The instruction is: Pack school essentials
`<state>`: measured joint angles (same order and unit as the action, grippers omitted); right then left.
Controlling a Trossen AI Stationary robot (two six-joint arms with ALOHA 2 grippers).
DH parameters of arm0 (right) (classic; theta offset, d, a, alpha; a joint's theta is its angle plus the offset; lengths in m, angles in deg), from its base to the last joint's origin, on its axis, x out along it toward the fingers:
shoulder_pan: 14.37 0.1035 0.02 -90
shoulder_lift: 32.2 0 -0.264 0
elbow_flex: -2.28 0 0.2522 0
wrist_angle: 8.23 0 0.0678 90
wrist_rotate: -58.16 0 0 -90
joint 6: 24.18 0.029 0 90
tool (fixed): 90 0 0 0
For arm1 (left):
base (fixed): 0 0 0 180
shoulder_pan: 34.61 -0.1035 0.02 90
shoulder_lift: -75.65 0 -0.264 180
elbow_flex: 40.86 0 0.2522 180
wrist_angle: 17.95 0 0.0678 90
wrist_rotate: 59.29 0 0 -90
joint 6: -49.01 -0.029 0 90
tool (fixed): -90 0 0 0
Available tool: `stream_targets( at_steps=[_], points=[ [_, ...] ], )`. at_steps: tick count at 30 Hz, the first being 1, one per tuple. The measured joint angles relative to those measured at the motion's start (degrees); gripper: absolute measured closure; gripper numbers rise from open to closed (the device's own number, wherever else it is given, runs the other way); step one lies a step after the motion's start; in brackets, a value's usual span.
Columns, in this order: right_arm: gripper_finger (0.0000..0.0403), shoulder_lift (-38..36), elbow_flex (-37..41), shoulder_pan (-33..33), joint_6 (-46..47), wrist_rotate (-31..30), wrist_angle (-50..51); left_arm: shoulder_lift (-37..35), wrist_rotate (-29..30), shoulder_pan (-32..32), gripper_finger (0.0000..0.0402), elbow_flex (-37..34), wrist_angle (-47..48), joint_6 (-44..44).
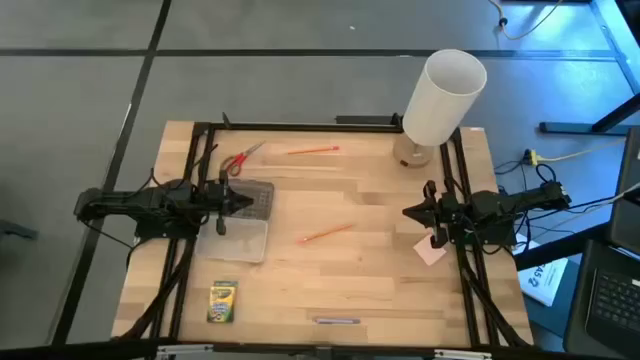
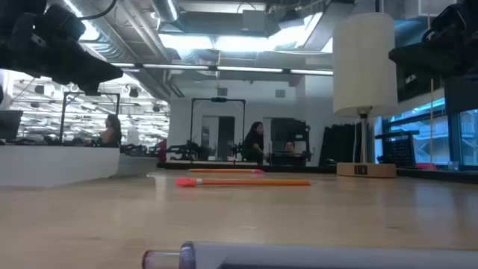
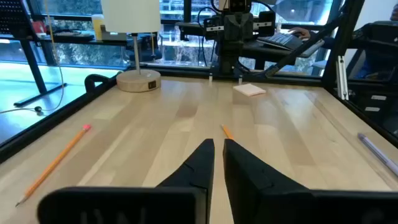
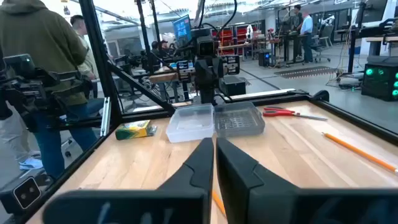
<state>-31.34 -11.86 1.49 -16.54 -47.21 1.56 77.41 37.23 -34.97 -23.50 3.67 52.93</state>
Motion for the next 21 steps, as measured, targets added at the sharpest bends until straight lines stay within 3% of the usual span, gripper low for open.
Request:
stream_targets(
  at_steps=[21],
  points=[
    [0.0380, 0.0, 0.0, 0.0, -0.4, 0.0, 0.0, 0.0, 0.8, 0.0, 0.0400, 0.0, -0.1, 0.0]
  ],
)
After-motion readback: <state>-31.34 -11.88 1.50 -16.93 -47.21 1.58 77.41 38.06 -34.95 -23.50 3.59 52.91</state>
